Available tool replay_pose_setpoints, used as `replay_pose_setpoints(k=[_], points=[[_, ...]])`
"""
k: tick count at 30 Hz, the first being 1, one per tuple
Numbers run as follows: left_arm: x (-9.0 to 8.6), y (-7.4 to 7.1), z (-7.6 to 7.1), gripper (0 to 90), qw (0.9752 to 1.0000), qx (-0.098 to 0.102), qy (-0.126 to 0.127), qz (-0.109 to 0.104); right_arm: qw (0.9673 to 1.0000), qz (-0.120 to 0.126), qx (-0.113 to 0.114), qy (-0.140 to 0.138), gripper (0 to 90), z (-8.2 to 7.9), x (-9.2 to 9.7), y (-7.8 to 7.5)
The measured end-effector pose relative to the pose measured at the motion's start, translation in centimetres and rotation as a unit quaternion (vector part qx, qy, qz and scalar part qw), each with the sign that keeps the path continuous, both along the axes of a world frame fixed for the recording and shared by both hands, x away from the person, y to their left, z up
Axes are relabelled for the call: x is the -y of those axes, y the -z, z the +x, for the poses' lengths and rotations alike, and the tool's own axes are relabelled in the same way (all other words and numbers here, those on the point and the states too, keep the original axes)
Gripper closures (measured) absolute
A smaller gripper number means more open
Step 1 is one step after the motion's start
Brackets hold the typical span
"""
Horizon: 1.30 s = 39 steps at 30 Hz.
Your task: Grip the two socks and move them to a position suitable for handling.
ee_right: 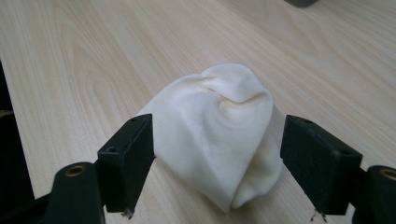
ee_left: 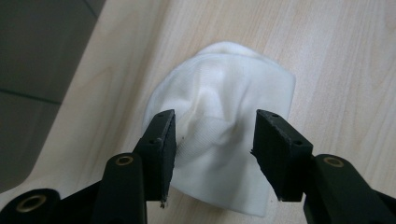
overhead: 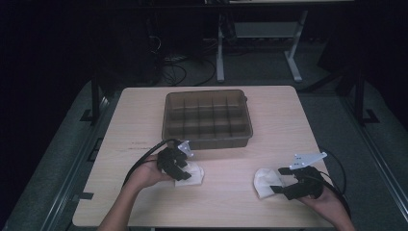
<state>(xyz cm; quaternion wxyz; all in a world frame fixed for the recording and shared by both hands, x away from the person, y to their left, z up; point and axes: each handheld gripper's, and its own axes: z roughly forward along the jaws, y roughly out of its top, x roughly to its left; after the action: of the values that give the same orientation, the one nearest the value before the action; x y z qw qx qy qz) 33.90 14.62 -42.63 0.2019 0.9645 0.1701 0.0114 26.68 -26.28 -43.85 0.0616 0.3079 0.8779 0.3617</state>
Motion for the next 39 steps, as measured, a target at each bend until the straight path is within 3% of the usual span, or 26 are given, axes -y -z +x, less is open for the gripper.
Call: replay_pose_setpoints(k=[3, 9, 17, 22, 23, 24, 25, 28, 31, 39], points=[[0.5, 0.6, 0.0, 50.7, 0.9998, 0.001, 0.004, 0.022, 1.0, 0.0, 0.0, -0.002, 25.4, 0.0, -0.2, 0.0], [1.0, 0.9, -0.2, 56.7, 0.9993, 0.016, 0.007, 0.033, 1.0, -0.003, 0.001, 0.0, 25.4, 0.0, -0.2, -0.1], [1.6, 0.8, -0.7, 77.7, 0.9975, 0.046, 0.024, 0.049, 1.0, 0.001, 0.007, -0.002, 25.4, -0.1, -0.3, -0.1], [1.5, 0.3, -0.6, 79.2, 0.9983, 0.04, 0.021, 0.037, 1.0, 0.0, 0.005, 0.003, 25.4, -0.1, -0.2, -0.2], [1.4, -0.1, -0.7, 79.2, 0.9987, 0.041, 0.02, 0.02, 1.0, 0.001, 0.006, 0.004, 25.4, -0.1, -0.1, -0.3], [1.4, -0.1, -0.7, 79.2, 0.9987, 0.041, 0.02, 0.02, 1.0, 0.002, 0.007, 0.004, 25.4, -0.1, -0.1, -0.3], [1.5, -0.6, -0.8, 79.2, 0.999, 0.039, 0.022, 0.007, 0.9999, 0.003, 0.011, 0.002, 25.4, -0.1, -0.1, -0.3], [2.0, -1.0, -0.9, 79.2, 0.9984, 0.047, 0.029, 0.011, 0.9999, 0.003, 0.012, 0.005, 25.4, 0.0, -0.2, -0.5], [3.4, -1.6, -0.8, 79.1, 0.9986, 0.036, 0.038, 0.0, 0.9999, -0.003, 0.011, 0.002, 25.4, 0.0, -0.2, -0.3], [6.3, -1.0, -0.2, 77.9, 0.9982, 0.015, 0.057, 0.011, 0.9999, -0.004, 0.012, 0.006, 25.4, -0.1, 0.0, -0.1]])
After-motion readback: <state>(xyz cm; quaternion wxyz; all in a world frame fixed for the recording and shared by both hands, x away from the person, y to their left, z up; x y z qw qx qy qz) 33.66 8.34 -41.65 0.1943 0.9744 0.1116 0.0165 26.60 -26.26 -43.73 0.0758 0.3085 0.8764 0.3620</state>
